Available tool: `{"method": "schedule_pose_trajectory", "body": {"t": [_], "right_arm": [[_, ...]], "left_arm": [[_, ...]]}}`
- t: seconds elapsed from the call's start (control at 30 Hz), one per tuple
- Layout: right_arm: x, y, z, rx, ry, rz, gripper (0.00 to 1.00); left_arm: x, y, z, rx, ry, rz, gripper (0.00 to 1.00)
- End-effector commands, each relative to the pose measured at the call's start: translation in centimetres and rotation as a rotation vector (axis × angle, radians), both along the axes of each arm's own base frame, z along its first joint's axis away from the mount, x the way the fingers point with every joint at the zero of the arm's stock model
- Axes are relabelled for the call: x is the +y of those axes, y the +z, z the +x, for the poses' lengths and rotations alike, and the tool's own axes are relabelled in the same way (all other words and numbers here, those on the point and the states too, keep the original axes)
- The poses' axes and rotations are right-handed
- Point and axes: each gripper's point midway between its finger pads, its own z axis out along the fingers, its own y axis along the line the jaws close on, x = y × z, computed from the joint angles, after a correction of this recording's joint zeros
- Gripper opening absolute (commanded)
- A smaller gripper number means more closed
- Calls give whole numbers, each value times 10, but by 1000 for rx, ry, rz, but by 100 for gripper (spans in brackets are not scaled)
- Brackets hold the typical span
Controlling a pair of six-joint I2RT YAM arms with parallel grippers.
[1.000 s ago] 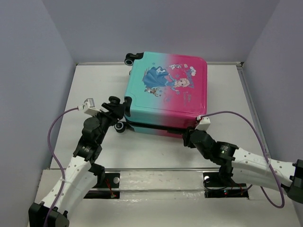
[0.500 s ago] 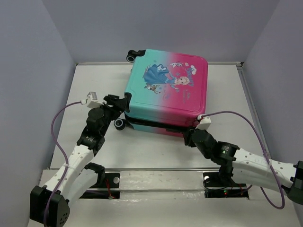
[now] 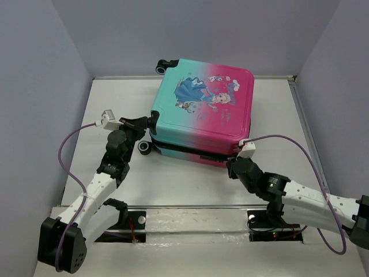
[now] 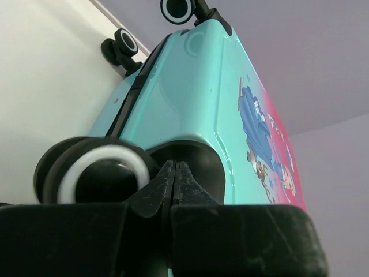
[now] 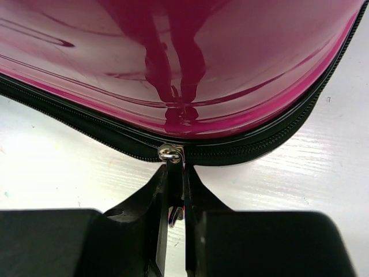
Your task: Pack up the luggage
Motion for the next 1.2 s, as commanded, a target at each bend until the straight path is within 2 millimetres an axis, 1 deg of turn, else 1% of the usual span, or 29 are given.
{"method": "schedule_pose_trajectory", "body": {"t": [0.0, 0.07, 0.1, 0.13, 0.17, 0.23, 0.27, 0.3, 0.33, 0.4, 0.43, 0.47, 0.5, 0.57, 0.6, 0.63, 0.67, 0.7, 0.77, 0.8, 0.83, 0.87, 0.9, 0.97, 1.03, 1.07, 1.1, 1.13, 1.17], "right_arm": [[22, 17, 8, -56, 59, 77, 7], [36, 21, 6, -58, 121, 114, 7], [48, 18, 2, -35, 177, 130, 7], [64, 27, 0, -57, 215, 173, 7], [73, 29, -2, -61, 236, 172, 7], [97, 32, -4, -74, 265, 125, 7], [110, 33, -13, -97, 292, 78, 7], [120, 34, -15, -107, 304, 50, 7], [146, 35, -23, -110, 353, 10, 7], [166, 36, -25, -126, 366, -27, 7], [188, 38, -27, -132, 391, -42, 7], [197, 39, -26, -138, 402, -45, 7], [213, 44, -27, -149, 434, -10, 7], [235, 45, -30, -167, 492, -7, 7], [252, 48, -30, -180, 518, 16, 7], [261, 51, -29, -196, 532, 29, 7], [271, 53, -28, -227, 563, 20, 7], [282, 66, -29, -264, 586, 70, 7], [295, 71, -28, -315, 631, 59, 7], [302, 76, -30, -328, 655, 72, 7], [312, 90, -30, -361, 668, 104, 7], [318, 95, -31, -380, 691, 112, 7], [324, 97, -33, -393, 710, 128, 7], [344, 98, -42, -390, 793, 192, 7], [354, 95, -46, -392, 821, 234, 7], [358, 96, -49, -385, 828, 262, 7], [359, 94, -47, -379, 836, 263, 7], [360, 97, -46, -377, 838, 259, 7], [358, 97, -47, -361, 837, 255, 7]], "left_arm": [[-5, 20, 5, -93, -22, 5, 6], [-11, 20, 3, -98, -57, 1, 6], [-17, 17, 2, -92, -72, 4, 6], [-20, 16, 2, -91, -83, 5, 6], [-23, 14, 1, -87, -94, 9, 6], [-32, 11, -1, -80, -119, 11, 6], [-36, 12, -1, -83, -131, 10, 6], [-38, 12, -1, -82, -140, 11, 6], [-43, 11, -2, -80, -154, 15, 6], [-48, 12, -1, -80, -166, 17, 6], [-52, 14, -1, -84, -179, 17, 6], [-54, 13, -2, -83, -189, 19, 6], [-56, 16, -2, -89, -197, 20, 6], [-59, 18, -4, -92, -213, 30, 6], [-60, 22, -5, -103, -223, 42, 6], [-58, 17, -6, -80, -222, 79, 6], [-53, 22, -7, -88, -204, 99, 6], [-49, 26, -6, -94, -197, 139, 6], [-39, 34, -8, -99, -210, 170, 6], [-39, 33, -9, -90, -238, 189, 6], [-35, 34, -9, -86, -247, 229, 6], [-31, 25, -10, -38, -251, 257, 6], [-28, 26, -9, -31, -244, 273, 6], [-15, 47, -7, -54, -203, 300, 6], [-2, 53, -6, -40, -156, 348, 6], [1, 59, -5, -43, -143, 364, 6], [3, 75, -2, -57, -135, 375, 6], [9, 73, 0, -20, -127, 395, 6], [11, 80, 2, -23, -125, 426, 6]]}}
